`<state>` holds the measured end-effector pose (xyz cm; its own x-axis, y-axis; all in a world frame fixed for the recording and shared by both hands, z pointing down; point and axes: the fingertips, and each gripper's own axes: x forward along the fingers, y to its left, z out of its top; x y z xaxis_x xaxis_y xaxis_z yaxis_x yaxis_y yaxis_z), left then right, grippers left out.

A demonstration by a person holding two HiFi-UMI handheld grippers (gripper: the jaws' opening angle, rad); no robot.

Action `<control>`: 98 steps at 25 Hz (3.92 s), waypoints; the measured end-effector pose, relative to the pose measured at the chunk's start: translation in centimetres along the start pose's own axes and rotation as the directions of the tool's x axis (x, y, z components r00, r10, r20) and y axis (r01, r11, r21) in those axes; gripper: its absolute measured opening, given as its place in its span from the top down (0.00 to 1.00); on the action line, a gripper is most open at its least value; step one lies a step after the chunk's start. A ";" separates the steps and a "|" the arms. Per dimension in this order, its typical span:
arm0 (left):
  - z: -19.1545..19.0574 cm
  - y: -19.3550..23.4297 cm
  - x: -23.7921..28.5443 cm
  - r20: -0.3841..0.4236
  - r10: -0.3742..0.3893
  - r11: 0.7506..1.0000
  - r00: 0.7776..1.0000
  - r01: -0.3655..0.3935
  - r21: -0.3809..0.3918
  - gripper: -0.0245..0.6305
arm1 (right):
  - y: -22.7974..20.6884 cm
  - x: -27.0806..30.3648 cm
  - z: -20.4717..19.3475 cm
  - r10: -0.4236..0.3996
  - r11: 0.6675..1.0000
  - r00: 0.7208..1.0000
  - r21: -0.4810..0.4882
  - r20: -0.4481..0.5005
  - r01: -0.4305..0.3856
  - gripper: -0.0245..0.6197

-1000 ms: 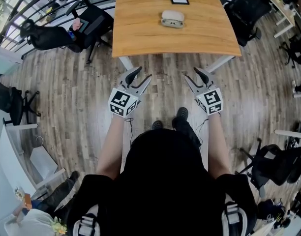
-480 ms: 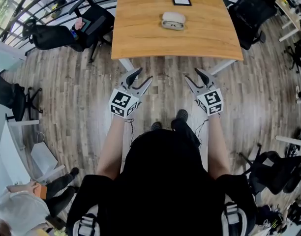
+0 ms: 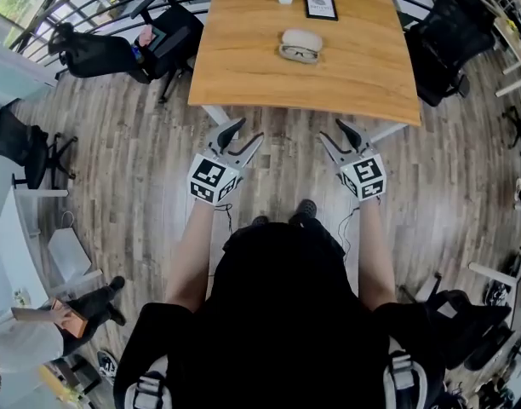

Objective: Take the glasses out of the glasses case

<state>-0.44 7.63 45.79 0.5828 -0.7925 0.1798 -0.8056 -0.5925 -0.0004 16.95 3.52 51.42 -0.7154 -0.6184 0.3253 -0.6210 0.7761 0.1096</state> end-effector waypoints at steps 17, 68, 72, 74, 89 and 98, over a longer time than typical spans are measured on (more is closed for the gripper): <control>0.8 -2.8 6.0 -0.024 0.122 0.993 0.992 -0.122 -0.008 0.63 | -7.2 -0.5 -2.0 0.115 0.993 0.993 -0.030 -0.006 -0.116 0.65; -1.2 21.9 20.8 -0.067 -0.209 0.977 0.976 0.205 -0.065 0.63 | -16.1 22.0 0.1 -0.087 0.995 0.979 0.041 -0.185 0.096 0.77; -1.7 23.8 20.8 -0.083 -0.157 0.985 0.984 0.150 -0.081 0.63 | -17.5 23.9 0.0 -0.056 0.997 0.981 0.037 -0.185 0.064 0.77; -1.8 25.0 20.9 -0.086 -0.121 0.989 0.989 0.113 -0.092 0.63 | -18.1 25.2 0.2 -0.031 0.999 0.983 0.032 -0.179 0.038 0.77; -3.6 28.0 23.8 -0.145 0.071 0.982 0.987 -0.095 -0.166 0.63 | -21.3 31.2 -3.1 0.195 0.981 0.946 0.036 -0.260 -0.192 0.77; -6.4 27.6 25.0 -0.236 0.160 0.954 0.958 -0.212 -0.214 0.63 | -21.9 34.8 -7.1 0.348 0.932 0.871 0.025 -0.346 -0.362 0.78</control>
<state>-8.79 -27.57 56.60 0.4044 -0.8202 0.4047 -0.9146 -0.3660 0.1721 7.90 -34.10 67.04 -0.7288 -0.2261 0.6463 -0.3276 0.9440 -0.0392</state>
